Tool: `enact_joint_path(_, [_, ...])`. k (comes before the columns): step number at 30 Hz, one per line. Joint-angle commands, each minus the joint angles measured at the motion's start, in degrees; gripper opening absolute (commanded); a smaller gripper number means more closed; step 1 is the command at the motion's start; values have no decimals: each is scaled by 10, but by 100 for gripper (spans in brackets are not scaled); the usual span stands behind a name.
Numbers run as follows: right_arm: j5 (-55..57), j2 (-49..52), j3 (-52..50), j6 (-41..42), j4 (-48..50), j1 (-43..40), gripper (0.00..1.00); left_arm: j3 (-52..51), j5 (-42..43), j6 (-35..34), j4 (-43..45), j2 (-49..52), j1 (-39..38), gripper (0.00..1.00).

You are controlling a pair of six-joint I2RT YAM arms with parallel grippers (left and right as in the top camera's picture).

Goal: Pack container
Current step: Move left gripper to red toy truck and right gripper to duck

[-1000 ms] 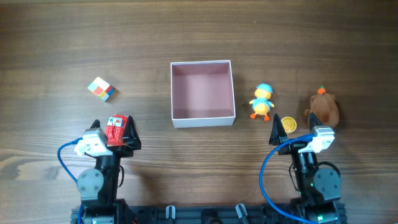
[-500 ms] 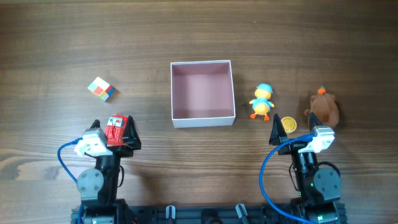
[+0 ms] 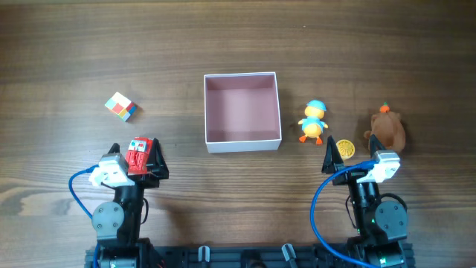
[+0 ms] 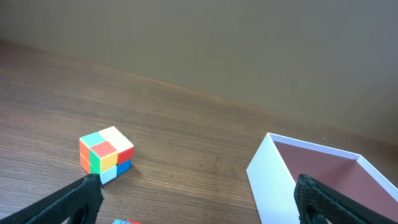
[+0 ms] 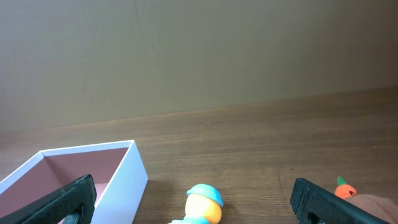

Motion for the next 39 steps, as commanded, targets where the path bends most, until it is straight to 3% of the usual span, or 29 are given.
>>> enact_joint_path(1, [-7, -1, -1, -5, 3, 1, 100, -3, 9, 9, -2, -4, 3, 100])
enact_joint_path(22, [-47, 1, 0, 16, 3, 1, 100, -2, 10, 3, 7, -4, 3, 100])
enact_joint_path(25, [-52, 27, 31, 16, -14, 1, 100, 53, 20, 3, -14, 6, 3, 100])
enact_joint_path(30, [-57, 202, 184, 11, -84, 1, 100, 273, 20, 21, -123, 184, 3, 100])
enact_joint_path(35, [-61, 404, 361, 10, -221, 1, 100, 483, 22, 21, -290, 388, 4, 100])
enact_joint_path(39, [-72, 553, 476, 10, -379, 1, 100, 580, 22, 38, -424, 546, 3, 100])
